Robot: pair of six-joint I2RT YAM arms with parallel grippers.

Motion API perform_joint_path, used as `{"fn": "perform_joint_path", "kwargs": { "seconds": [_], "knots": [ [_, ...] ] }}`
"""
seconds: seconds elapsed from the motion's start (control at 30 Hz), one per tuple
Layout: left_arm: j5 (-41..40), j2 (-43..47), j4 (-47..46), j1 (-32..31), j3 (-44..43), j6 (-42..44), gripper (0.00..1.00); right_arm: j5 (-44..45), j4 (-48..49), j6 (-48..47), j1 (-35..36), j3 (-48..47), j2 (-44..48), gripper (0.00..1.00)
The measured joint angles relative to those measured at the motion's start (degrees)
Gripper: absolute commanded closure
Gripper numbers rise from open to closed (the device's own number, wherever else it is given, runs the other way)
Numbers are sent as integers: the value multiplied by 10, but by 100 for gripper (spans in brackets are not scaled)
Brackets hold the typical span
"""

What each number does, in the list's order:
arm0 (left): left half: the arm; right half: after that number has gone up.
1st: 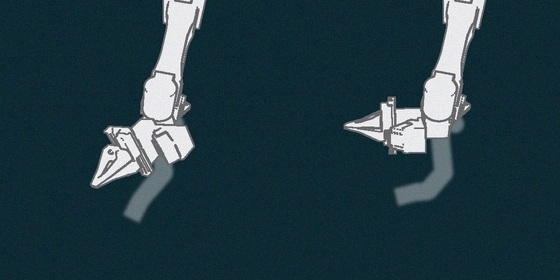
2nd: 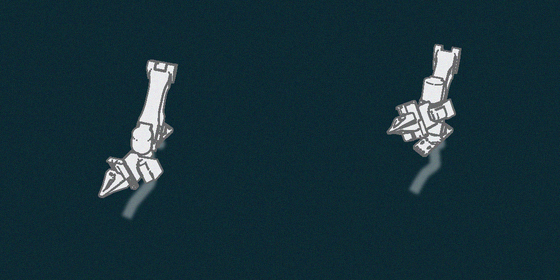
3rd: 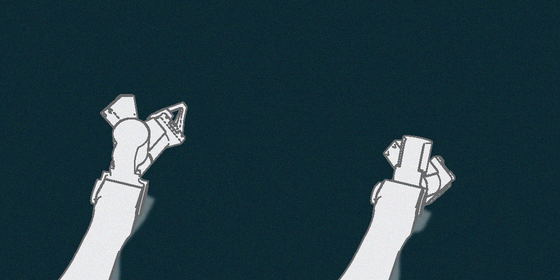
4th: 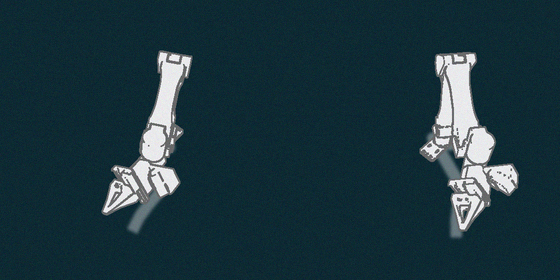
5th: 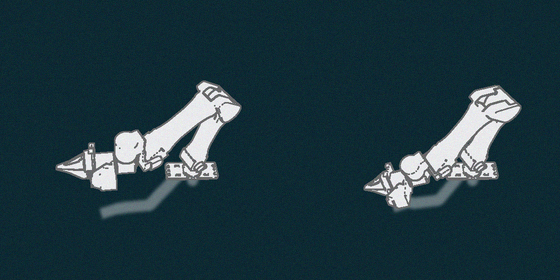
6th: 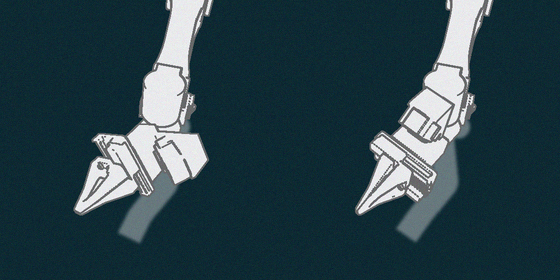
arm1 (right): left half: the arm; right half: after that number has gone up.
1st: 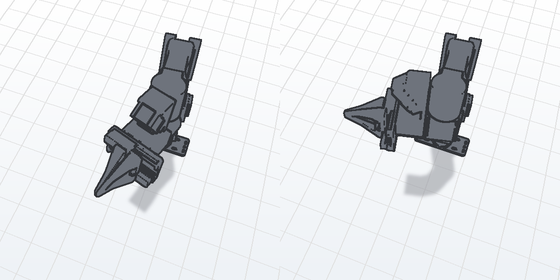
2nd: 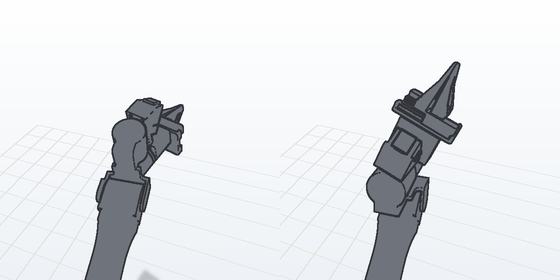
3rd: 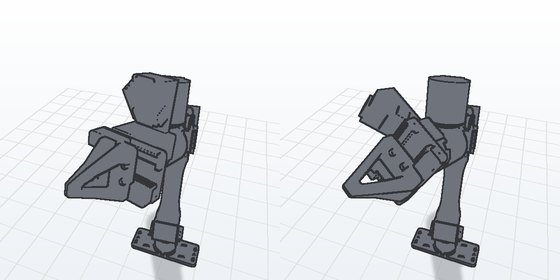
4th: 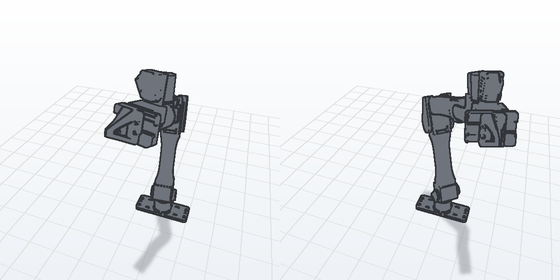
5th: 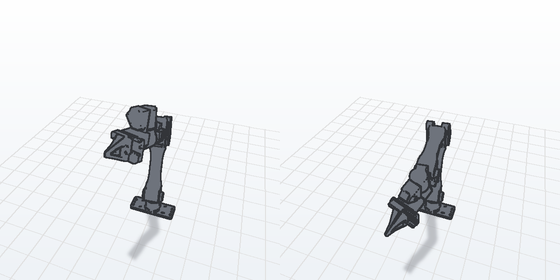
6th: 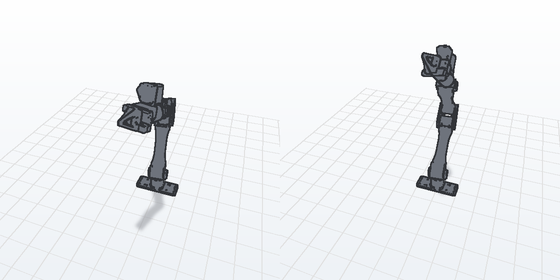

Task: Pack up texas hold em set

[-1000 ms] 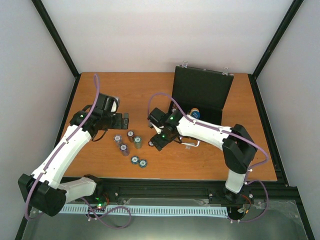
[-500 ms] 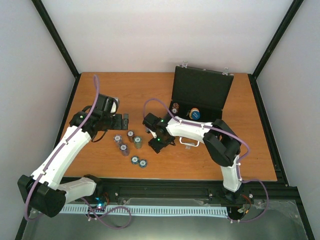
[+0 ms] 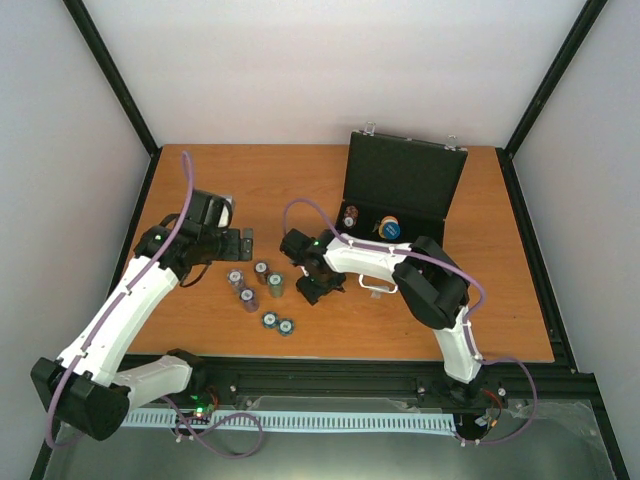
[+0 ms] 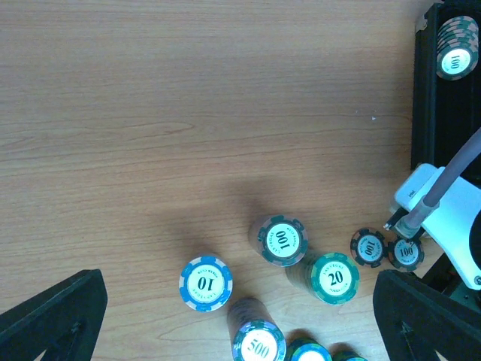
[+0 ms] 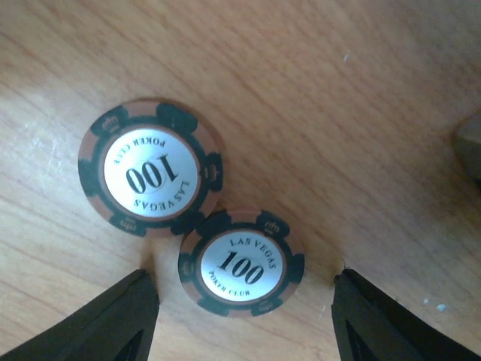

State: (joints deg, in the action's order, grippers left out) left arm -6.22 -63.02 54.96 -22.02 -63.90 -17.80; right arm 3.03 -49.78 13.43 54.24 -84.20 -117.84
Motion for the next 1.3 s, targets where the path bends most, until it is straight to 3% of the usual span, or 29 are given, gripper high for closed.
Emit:
{"fn": "perform_joint_path", "kwargs": {
  "seconds": [0.23,0.6,1.3],
  "knots": [
    [-10,3,4,0,0,0,0,6,2,10,1,-6,-4,42],
    [-11,6,5,0,7,0,0,6,7,15,1,-5,-5,60],
    [-12,17,6,0,14,-5,0,23,-24,14,-5,-36,-3,62]
  ]
}}
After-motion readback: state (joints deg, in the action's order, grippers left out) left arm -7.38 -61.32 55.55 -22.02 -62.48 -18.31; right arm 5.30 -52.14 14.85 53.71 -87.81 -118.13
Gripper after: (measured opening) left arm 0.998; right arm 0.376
